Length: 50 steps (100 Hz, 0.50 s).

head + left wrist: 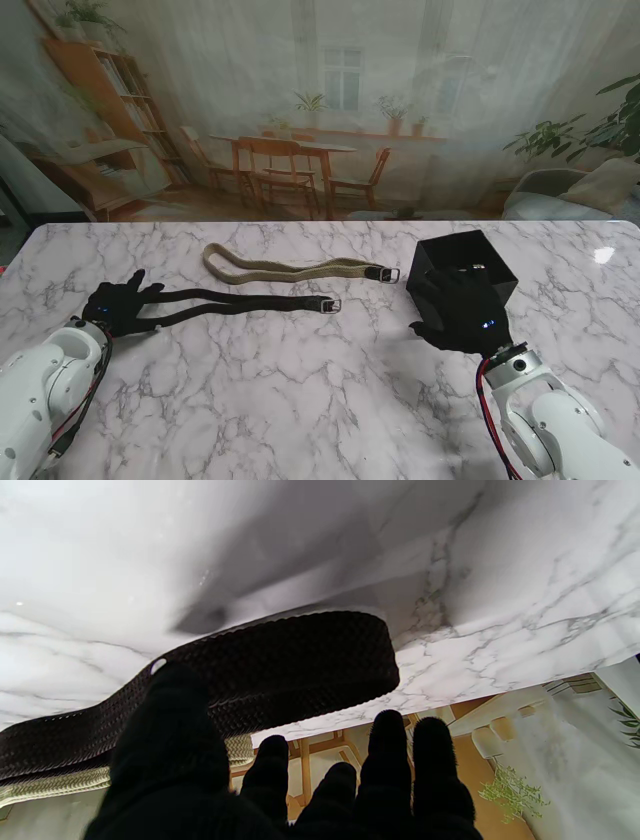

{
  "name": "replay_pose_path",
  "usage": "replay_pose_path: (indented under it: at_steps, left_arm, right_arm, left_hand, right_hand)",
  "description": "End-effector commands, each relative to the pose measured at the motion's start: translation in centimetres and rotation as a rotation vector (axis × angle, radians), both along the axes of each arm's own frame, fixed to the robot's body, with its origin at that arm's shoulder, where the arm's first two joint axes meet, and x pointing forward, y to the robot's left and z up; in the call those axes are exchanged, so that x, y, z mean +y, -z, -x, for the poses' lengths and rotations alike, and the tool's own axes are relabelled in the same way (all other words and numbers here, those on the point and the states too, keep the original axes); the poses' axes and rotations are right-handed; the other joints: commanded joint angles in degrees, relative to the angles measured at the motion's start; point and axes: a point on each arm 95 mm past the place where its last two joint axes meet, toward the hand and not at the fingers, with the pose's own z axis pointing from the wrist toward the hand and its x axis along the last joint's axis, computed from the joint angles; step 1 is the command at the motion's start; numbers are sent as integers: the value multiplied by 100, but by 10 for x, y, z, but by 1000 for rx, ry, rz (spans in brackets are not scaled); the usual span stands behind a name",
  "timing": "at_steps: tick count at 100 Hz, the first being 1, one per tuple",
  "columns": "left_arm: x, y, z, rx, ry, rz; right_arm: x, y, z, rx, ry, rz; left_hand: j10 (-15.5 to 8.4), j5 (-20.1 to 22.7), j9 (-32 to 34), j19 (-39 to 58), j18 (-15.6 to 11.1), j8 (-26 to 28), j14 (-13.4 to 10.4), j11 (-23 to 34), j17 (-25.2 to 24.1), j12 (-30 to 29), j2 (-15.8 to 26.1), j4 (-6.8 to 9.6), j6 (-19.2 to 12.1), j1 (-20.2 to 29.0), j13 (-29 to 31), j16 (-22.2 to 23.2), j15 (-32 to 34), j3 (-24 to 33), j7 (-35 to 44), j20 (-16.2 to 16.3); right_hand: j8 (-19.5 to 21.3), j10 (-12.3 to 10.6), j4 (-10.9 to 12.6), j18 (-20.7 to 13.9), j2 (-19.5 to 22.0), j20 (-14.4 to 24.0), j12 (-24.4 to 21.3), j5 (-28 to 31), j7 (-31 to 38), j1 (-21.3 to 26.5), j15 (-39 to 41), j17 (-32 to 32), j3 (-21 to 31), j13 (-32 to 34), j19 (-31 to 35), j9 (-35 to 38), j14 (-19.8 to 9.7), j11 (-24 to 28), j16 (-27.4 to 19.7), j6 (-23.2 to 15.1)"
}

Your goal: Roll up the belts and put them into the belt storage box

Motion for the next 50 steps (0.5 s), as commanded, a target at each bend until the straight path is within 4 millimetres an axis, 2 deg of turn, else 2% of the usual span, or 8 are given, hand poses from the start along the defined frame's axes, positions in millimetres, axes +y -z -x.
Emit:
replay_pose_path:
  at_steps: [1, 17, 28, 36, 44, 50]
  left_arm:
    - [2, 4, 1, 21, -11, -2]
    - [1, 10, 2, 32, -22, 1]
    - [1, 7, 5, 23, -16, 15]
    - [2, 2, 8, 5, 2, 14]
    - [4, -4, 11, -21, 15, 18]
    - [6, -9, 12, -40, 14, 18]
  right_arm:
    - [0, 2, 0, 3, 3, 5]
    - [0, 2, 1, 3, 2, 7]
    - [0, 2, 1, 4, 1, 10]
    - [0, 2, 1, 3, 0, 12]
    - [-1, 2, 1, 2, 0, 11]
    - [-1, 2, 1, 1, 2, 10]
  left_hand:
    - [4, -122, 200, 266, -93, -79, -39, 135, 44, 173, -128, -42, 103, 180, 133, 111, 185, 50, -13, 50]
    - [-104, 17, 652, 507, -89, -95, -68, 436, 187, 435, -73, -20, 142, 330, 405, 273, 342, 87, 62, 142]
    - [-196, 193, 764, 595, 97, -64, 12, 663, 110, 581, 47, -46, 110, 281, 407, 350, 317, 34, 197, 182]
    - [-234, 649, 809, 497, 341, 211, 41, 741, -12, 680, 199, -75, -1, 159, 333, 377, 229, 1, 604, 203]
    - [-230, 1176, 789, 439, 436, 421, 30, 725, -66, 702, 415, -84, -139, 89, 287, 379, 187, 2, 923, 219]
    - [-220, 1231, 808, 434, 429, 495, 24, 717, -51, 713, 541, -92, -128, 111, 303, 390, 188, 3, 987, 232]
  right_hand:
    - [128, 80, 171, 204, 65, 45, 58, 38, -83, 88, -234, -103, -119, -129, -89, -25, 32, -116, -39, -55]
    - [139, 92, 175, 205, 73, 51, 62, 71, -68, 109, -229, -101, -129, -129, -88, -23, 28, -113, -36, -55]
    - [145, 95, 175, 198, 80, 53, 63, 84, -63, 109, -225, -102, -135, -125, -90, -23, 36, -112, -34, -68]
    - [149, 107, 177, 195, 77, 56, 65, 89, -60, 115, -222, -94, -136, -118, -89, -20, 45, -110, -33, -67]
    - [153, 103, 179, 199, 73, 57, 65, 101, -55, 123, -226, -100, -131, -129, -92, -25, 46, -112, -34, -65]
    - [156, 125, 179, 197, 73, 57, 66, 109, -51, 123, -224, -102, -129, -127, -93, -25, 48, -110, -33, -61]
